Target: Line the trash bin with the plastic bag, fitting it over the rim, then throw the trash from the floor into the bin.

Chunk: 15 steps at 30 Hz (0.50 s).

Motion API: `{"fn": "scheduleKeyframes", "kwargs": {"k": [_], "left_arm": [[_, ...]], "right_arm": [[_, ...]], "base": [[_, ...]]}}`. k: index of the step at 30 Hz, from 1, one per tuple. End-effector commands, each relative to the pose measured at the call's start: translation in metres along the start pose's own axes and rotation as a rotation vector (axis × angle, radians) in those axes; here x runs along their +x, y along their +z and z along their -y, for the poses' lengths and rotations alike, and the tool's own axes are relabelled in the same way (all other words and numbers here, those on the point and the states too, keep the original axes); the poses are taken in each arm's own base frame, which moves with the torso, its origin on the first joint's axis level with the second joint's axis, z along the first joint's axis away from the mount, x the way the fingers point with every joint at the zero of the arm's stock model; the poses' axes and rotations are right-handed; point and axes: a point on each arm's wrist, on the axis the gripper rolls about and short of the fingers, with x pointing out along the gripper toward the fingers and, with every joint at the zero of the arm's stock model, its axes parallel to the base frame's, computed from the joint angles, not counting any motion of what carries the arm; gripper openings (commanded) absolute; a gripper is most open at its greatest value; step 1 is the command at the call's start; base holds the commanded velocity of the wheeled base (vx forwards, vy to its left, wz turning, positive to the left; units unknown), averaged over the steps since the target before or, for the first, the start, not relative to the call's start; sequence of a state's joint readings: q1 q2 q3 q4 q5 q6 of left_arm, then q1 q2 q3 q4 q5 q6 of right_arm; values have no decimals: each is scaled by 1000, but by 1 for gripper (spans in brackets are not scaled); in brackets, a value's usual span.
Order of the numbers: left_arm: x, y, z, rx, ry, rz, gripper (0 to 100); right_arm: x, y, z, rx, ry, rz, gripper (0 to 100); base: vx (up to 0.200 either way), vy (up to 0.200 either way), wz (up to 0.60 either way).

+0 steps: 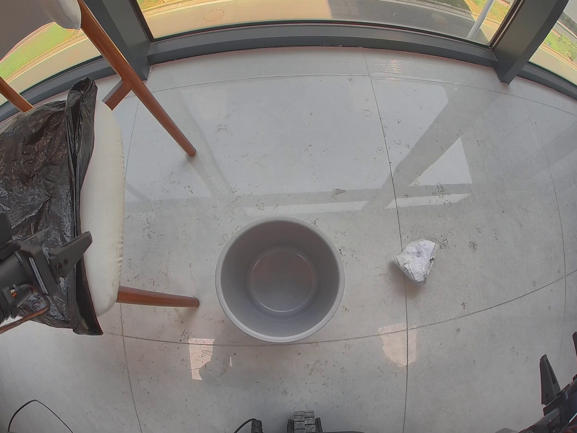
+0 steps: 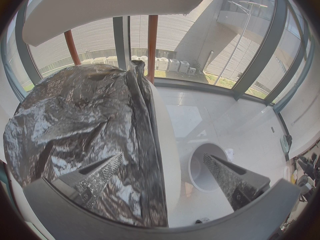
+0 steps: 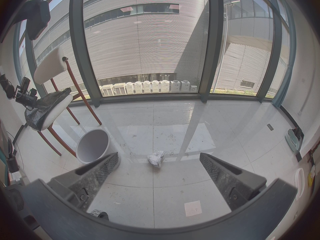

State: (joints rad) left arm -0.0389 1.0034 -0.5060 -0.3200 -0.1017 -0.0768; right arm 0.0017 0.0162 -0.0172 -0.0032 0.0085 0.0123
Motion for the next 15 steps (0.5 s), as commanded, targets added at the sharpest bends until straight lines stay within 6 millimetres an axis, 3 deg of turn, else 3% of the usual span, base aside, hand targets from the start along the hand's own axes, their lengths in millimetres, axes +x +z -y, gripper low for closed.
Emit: {"fn": "scheduleKeyframes", "kwargs": {"k": [1, 4, 15], "left_arm": [[32, 5, -4, -4, 20, -13, 100], [57, 12, -7, 4, 54, 51, 100], [75, 19, -9, 11, 86, 84, 100]], "right_arm": [[0, -5, 0, 0, 0, -7, 100], [0, -5, 0, 0, 0, -6, 100], [0, -5, 0, 0, -1, -7, 100]], "base": [[0, 0, 0], [0, 0, 0], [0, 0, 0]]}}
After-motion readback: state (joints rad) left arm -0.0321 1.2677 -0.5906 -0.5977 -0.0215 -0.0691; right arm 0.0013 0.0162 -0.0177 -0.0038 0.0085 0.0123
